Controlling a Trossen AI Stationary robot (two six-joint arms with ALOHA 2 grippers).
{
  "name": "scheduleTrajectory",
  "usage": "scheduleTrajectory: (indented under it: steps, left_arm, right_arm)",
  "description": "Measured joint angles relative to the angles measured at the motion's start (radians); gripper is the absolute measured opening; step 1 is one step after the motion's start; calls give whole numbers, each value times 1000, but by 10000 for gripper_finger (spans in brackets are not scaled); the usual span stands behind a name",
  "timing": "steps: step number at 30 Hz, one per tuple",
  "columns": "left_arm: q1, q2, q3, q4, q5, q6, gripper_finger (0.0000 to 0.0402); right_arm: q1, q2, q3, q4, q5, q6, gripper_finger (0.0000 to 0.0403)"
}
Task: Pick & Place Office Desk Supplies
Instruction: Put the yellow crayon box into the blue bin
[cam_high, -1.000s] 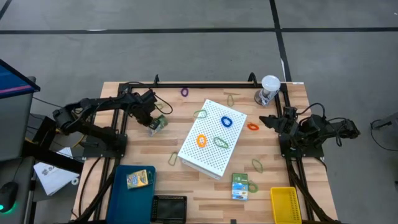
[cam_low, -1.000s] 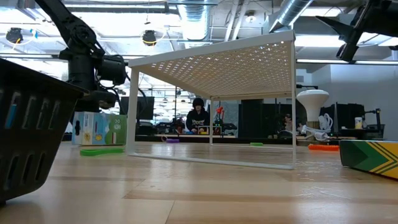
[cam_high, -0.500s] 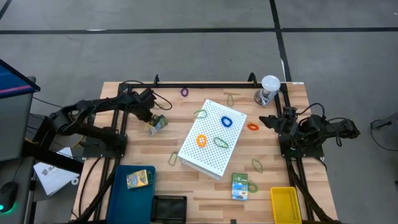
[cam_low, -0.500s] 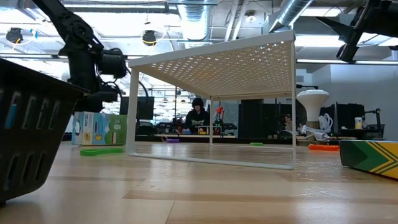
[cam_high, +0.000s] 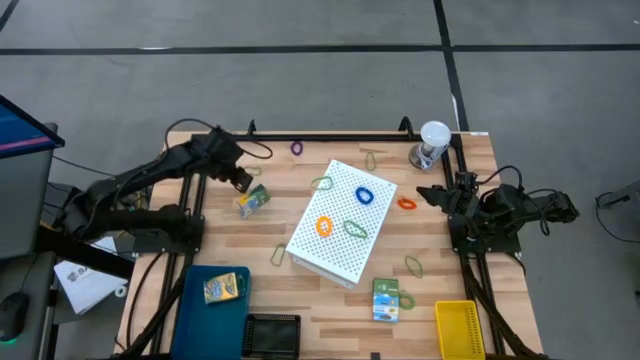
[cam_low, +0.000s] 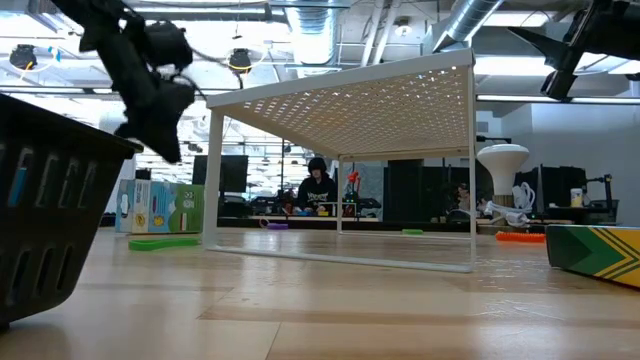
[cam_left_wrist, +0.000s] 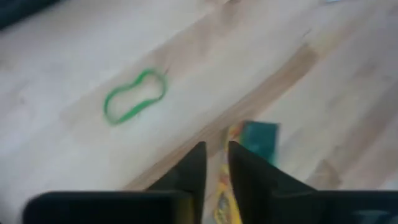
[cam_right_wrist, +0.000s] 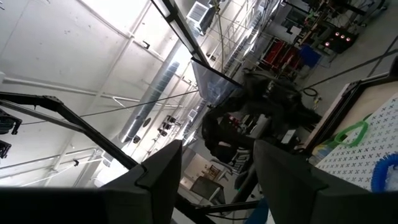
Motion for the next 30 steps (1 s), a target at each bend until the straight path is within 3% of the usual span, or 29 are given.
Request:
scheduleTrajectory:
  steps: [7,11,17,30]
  left_arm:
    - [-125,52,93,-168,124,177,220]
    - [-188,87,94,-178,82,211,267]
    - [-205,181,95,-173,2,170,268]
    - [-205,351,95,-105,-34,99,249]
  right_arm:
    - [0,0,0,0,4,-12,195]
    - [0,0,0,0,4,-15,195]
    - [0,0,0,0,-4,-22,195]
    - [0,0,0,-8,-31,-23,195]
